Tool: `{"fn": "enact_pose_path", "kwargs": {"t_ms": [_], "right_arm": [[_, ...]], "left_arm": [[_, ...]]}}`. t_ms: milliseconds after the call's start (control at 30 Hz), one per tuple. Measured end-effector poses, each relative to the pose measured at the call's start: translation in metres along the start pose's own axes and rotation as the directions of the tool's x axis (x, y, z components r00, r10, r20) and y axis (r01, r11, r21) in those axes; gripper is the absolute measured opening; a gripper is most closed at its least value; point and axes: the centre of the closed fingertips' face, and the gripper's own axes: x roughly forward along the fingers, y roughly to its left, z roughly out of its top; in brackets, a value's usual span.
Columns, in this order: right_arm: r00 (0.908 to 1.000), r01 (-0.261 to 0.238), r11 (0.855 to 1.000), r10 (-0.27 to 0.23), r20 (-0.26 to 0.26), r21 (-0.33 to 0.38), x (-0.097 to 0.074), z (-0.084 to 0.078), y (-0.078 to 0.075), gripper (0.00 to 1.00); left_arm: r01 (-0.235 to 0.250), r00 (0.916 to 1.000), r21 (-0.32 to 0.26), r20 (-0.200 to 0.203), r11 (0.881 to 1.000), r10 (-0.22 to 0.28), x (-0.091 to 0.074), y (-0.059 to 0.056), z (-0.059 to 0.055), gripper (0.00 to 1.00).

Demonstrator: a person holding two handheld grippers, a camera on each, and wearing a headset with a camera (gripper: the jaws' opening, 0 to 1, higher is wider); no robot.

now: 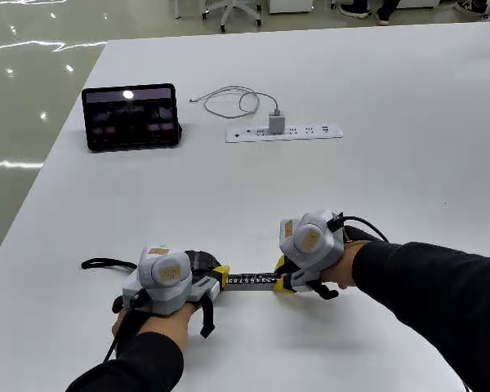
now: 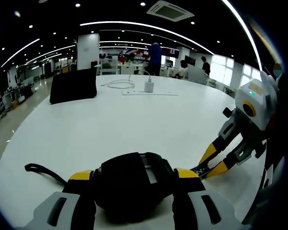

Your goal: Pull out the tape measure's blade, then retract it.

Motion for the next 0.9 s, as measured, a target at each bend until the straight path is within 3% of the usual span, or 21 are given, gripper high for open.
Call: {"fn": "enact_pose_path", "kwargs": {"t_ms": [900], "right_arm": [[0.9997,0.000,1.000,0.000,0.023,0.025,0.009,0.016,-0.001,0.11]], "left_arm": [[0.006,0.9999,0.004,0.008,1.000,-0.006,0.000,0.001,0.000,0.60]]}}
